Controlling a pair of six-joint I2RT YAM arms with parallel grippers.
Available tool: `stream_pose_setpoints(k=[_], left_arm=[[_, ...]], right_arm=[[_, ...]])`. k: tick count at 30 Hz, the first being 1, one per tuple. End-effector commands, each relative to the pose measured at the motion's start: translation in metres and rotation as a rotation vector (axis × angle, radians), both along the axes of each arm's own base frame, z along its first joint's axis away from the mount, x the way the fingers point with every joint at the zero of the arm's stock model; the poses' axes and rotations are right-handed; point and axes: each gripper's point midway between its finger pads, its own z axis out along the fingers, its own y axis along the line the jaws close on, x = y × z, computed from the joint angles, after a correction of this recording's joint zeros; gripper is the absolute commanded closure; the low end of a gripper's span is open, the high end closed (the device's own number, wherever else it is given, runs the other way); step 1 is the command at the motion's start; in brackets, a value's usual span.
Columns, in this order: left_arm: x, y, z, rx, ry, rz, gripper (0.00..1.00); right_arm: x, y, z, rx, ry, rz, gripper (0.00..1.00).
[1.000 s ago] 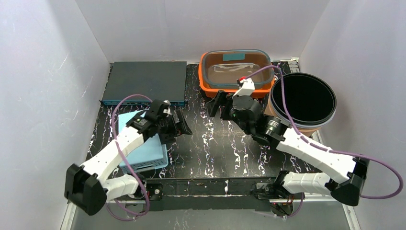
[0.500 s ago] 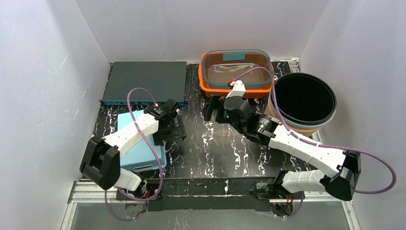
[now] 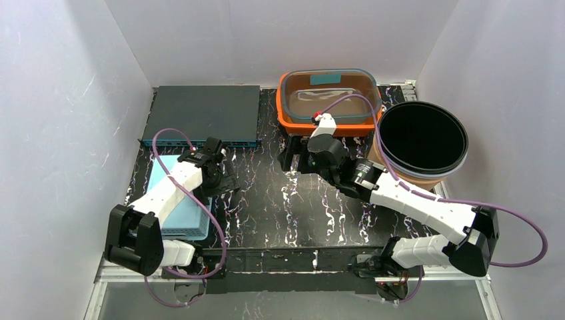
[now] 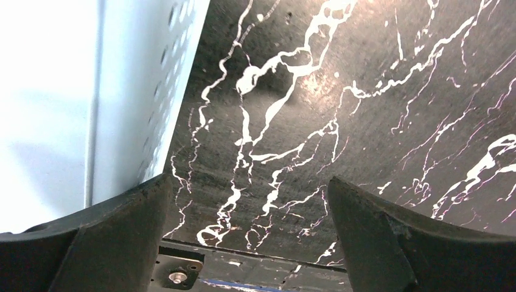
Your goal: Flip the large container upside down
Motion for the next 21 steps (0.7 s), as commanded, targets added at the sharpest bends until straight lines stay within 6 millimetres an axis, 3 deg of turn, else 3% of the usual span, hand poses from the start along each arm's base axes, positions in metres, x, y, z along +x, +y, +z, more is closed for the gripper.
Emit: stream_pose_setpoints(k=[1, 7, 15, 21], left_arm=[[-0.005, 0.017, 0.005, 0.005, -0.003, 0.017, 0.02], [0.010, 0.011, 0.006, -0.029, -0.018, 0.017, 0.02], [0.030, 0.031, -0.004, -0.076, -0.017, 0.110, 0.02], [0.030, 0.047, 0.000, -0.056, -0.037, 0.125, 0.03]], right_arm=[[0.001, 0.008, 0.018, 0.032, -0.030, 0.022, 0.01], [0.000, 0.010, 0.016, 0.029, -0.022, 0.034, 0.01], [0.001, 0.008, 0.018, 0.009, -0.029, 0.031, 0.01], [0.002, 0.005, 0.018, 0.000, -0.035, 0.023, 0.01]])
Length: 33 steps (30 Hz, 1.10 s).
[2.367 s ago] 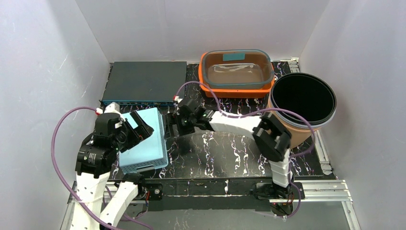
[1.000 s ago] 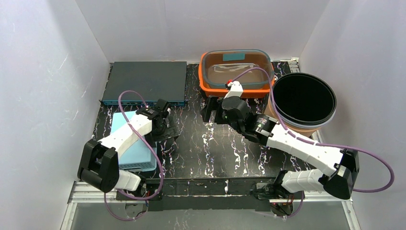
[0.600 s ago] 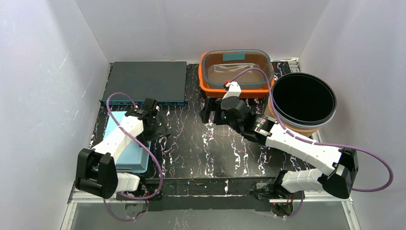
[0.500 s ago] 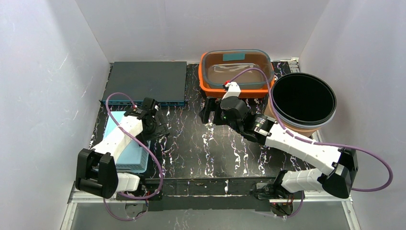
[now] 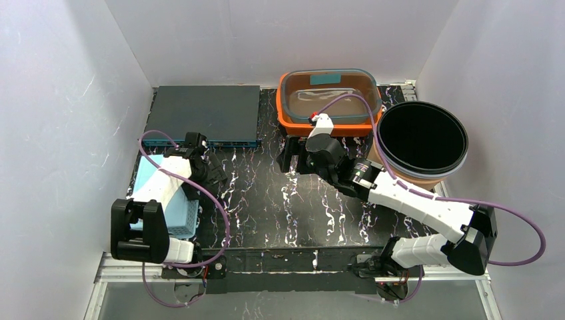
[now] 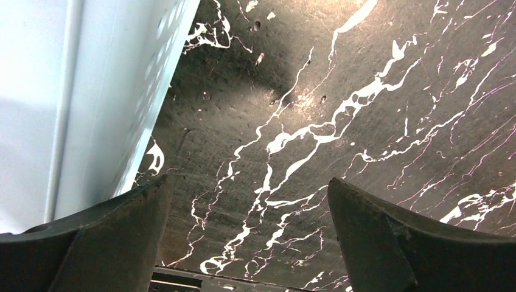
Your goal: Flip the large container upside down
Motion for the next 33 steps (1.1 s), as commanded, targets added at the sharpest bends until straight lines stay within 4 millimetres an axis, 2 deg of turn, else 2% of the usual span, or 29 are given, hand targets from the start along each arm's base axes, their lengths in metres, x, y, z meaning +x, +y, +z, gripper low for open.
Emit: stream_pose_setpoints(k=[1, 4, 10, 17, 24, 27, 33], left_arm=[[0.001, 0.010, 0.009, 0.010, -0.035, -0.015, 0.03], [0.005, 0.020, 0.011, 0.001, -0.056, -0.013, 0.03], [-0.001, 0.020, 0.010, -0.075, -0.017, 0.002, 0.04], [-0.005, 0.032, 0.008, -0.063, -0.013, 0.027, 0.04], [-0.006, 0.045, 0.013, -0.030, -0.022, 0.028, 0.04], [-0.009, 0.046, 0.013, -0.025, -0.012, 0.016, 0.04], [-0.011, 0.058, 0.019, 0.045, -0.023, 0.015, 0.04]], right_arm=[[0.003, 0.002, 0.023, 0.026, -0.043, -0.005, 0.01], [0.003, 0.004, 0.024, 0.026, -0.042, 0.006, 0.01], [0.003, 0.010, 0.021, 0.021, -0.031, 0.024, 0.01], [0.003, 0.013, 0.021, 0.011, -0.034, 0.043, 0.01], [0.013, 0.015, 0.020, -0.118, -0.062, 0.099, 0.01], [0.025, 0.013, 0.022, -0.170, -0.068, 0.096, 0.01], [0.069, -0.008, 0.017, -0.324, -0.068, -0.019, 0.01]])
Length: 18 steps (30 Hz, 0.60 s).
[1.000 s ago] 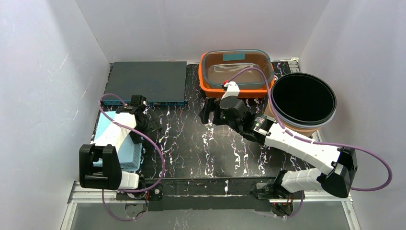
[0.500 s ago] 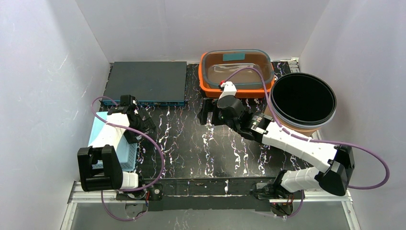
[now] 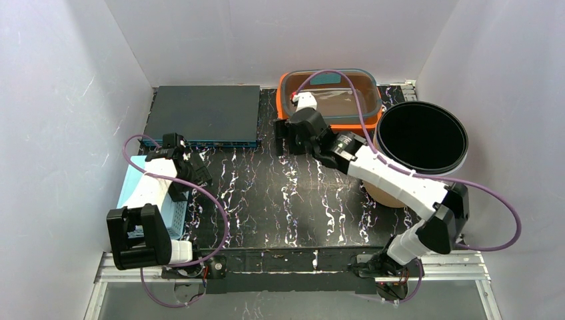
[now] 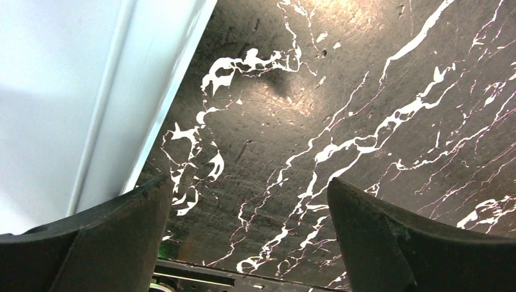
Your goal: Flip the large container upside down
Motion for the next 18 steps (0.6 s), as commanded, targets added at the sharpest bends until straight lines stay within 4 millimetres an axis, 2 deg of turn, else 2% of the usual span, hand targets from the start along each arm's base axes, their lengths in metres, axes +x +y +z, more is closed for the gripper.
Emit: stream_pose_setpoints(k=[1, 7, 9, 10, 13, 18], left_arm=[[-0.006, 0.013, 0.012, 0.065, -0.018, -0.012, 0.04], [-0.003, 0.012, 0.014, 0.057, -0.019, -0.019, 0.04], [0.000, 0.009, 0.016, 0.044, -0.031, -0.026, 0.04], [0.001, 0.006, 0.018, 0.024, -0.041, -0.034, 0.04], [0.009, -0.024, 0.029, -0.130, -0.117, -0.109, 0.05], [0.010, -0.047, 0.049, -0.242, -0.236, -0.153, 0.05]], right_arm=[[0.033, -0.024, 0.006, -0.151, -0.057, -0.094, 0.01], [0.078, -0.046, -0.003, -0.251, -0.073, -0.224, 0.01], [0.095, -0.044, -0.009, -0.240, -0.052, -0.217, 0.01], [0.103, -0.043, -0.010, -0.238, -0.047, -0.216, 0.01], [0.125, -0.036, -0.017, -0.254, -0.058, -0.212, 0.03], [0.161, -0.028, -0.030, -0.277, -0.058, -0.199, 0.08]])
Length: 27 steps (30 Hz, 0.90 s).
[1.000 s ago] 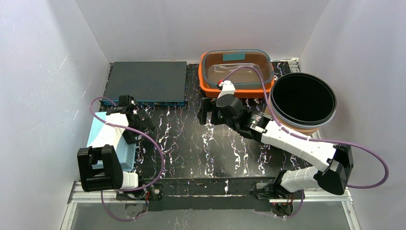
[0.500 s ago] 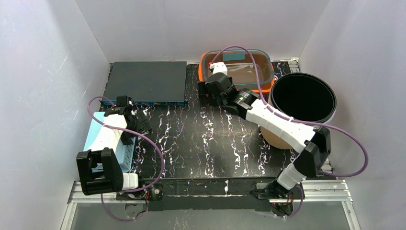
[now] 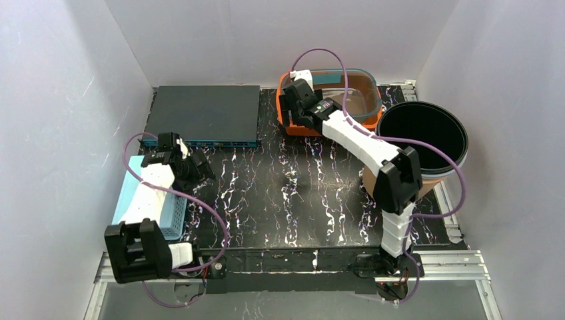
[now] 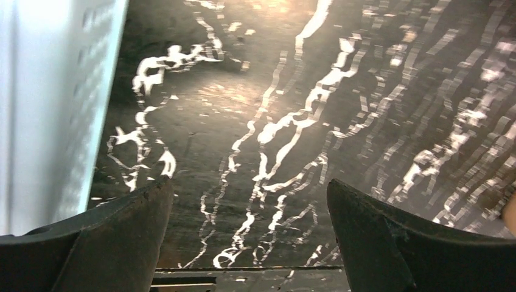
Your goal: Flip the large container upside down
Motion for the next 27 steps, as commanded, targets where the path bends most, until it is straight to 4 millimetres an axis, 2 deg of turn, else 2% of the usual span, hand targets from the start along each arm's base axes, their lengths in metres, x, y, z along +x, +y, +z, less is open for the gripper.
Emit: stream_pose_setpoints(k=[1, 6, 11, 17, 22, 27], left_arm=[[0.001, -0.027, 0.033, -0.140, -0.149, -0.070, 0.05], [-0.007, -0.038, 0.046, -0.199, -0.186, -0.057, 0.05], [-0.013, -0.047, 0.056, -0.251, -0.211, -0.053, 0.05], [-0.020, -0.049, 0.067, -0.255, -0.226, -0.070, 0.05], [-0.023, -0.051, 0.075, -0.257, -0.225, -0.108, 0.05], [-0.025, -0.050, 0.080, -0.246, -0.229, -0.112, 0.05]], right_arm=[[0.035, 0.012, 0.014, 0.006, -0.058, 0.028, 0.10], [0.063, 0.026, 0.005, -0.007, -0.067, 0.081, 0.18], [0.077, 0.042, -0.014, -0.038, -0.043, 0.159, 0.25], [0.089, 0.041, -0.041, -0.101, -0.022, 0.192, 0.36], [0.090, 0.038, -0.063, -0.159, 0.006, 0.224, 0.40], [0.093, 0.033, -0.064, -0.188, -0.013, 0.213, 0.50]])
